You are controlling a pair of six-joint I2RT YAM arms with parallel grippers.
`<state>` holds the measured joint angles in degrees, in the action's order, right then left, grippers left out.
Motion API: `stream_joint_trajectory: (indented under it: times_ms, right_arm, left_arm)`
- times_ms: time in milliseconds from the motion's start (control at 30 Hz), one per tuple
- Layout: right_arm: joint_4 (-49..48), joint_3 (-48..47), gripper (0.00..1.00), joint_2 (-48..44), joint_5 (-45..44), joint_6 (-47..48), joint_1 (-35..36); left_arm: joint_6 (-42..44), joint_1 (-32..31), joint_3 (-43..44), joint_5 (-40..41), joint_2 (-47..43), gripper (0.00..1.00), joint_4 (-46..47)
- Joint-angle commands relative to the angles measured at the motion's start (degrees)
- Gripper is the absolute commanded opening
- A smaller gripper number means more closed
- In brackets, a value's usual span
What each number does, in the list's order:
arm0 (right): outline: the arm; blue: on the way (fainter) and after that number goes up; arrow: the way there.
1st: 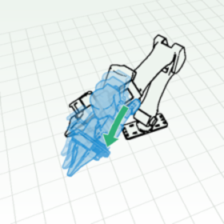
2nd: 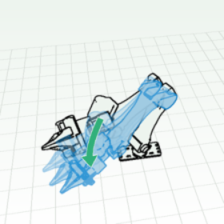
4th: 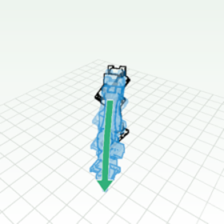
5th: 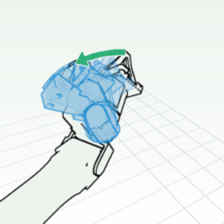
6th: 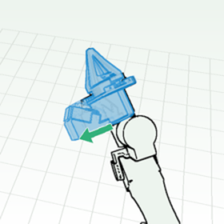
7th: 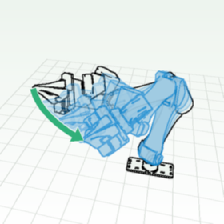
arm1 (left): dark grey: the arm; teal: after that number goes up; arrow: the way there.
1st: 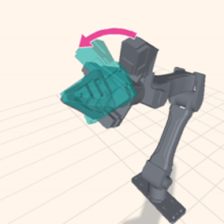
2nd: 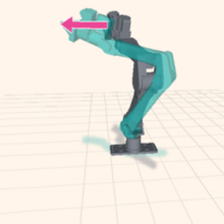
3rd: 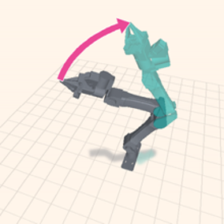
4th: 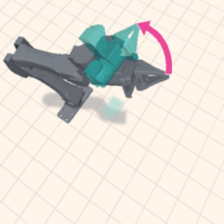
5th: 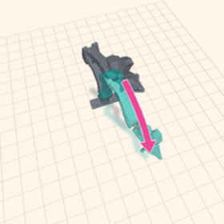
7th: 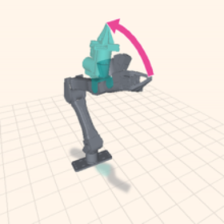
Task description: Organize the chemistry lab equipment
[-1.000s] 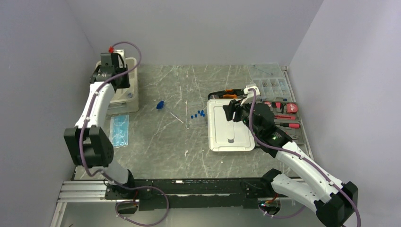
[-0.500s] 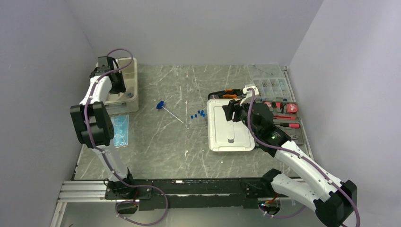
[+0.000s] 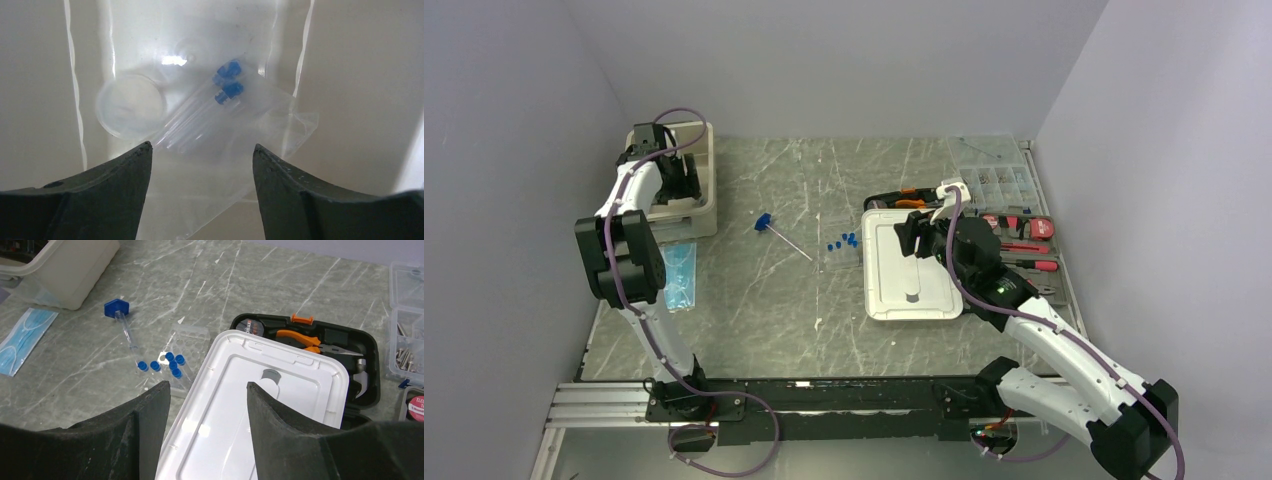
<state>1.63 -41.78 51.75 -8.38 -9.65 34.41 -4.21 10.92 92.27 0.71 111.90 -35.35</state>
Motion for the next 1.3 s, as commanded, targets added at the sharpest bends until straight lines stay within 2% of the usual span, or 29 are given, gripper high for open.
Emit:
stream_joint_trajectory:
  times_ms: [0,133,267,333,400,467,600,867,1100,1267]
  right_arm:
    - [-2.6,-0.2,0.6,-0.2,0.7,-0.7,-0.2]
    - [-2.6,-0.2,0.6,-0.2,0.8,-0.7,-0.2]
    - [-2.5,-0.4,0.6,-0.2,1.0,-0.7,-0.2]
    - [-2.4,-0.3,0.6,-0.5,0.8,-0.7,-0.2]
    - [-2.5,-0.2,0.6,-0.7,0.8,-0.7,-0.2]
    - [-2.5,-0.3,0.6,-0.7,0.9,-0.7,-0.2]
    - [-2.4,-0.4,0.6,-0.4,1.0,-0.7,-0.2]
    - [-2.1,-0.4,0.6,-1.1,1.0,-0.7,-0.2]
    - [-2.0,-0.3,0.6,-1.9,1.3,-0.9,-0.1]
    - [-1.9,-0.3,0.6,-2.1,1.5,-1.0,-0.2]
  left_arm:
    - [-0.4,0.2,0.9,0.9,-2.9,0.78,0.6]
    - [0.2,-0.2,-1.5,1.9,-8.6,0.82,3.2]
    - [-0.2,-3.2,-8.5,3.7,-19.4,0.88,9.5]
    - [-0.2,-6.8,-11.9,7.7,-24.5,0.9,11.5]
    - [0.2,-13.6,-15.1,13.8,-28.2,0.92,13.3]
    - [-1.9,-18.1,-16.0,17.1,-30.1,0.93,12.2]
    - [-12.0,-22.4,-17.4,11.8,-30.0,0.9,8.5]
    - [-26.1,-31.0,-27.4,10.8,-26.5,0.84,18.1]
    - [-30.7,-33.1,-26.5,12.3,-18.9,0.83,17.9]
    - [-30.1,-32.6,-24.4,13.7,-14.3,0.75,17.0]
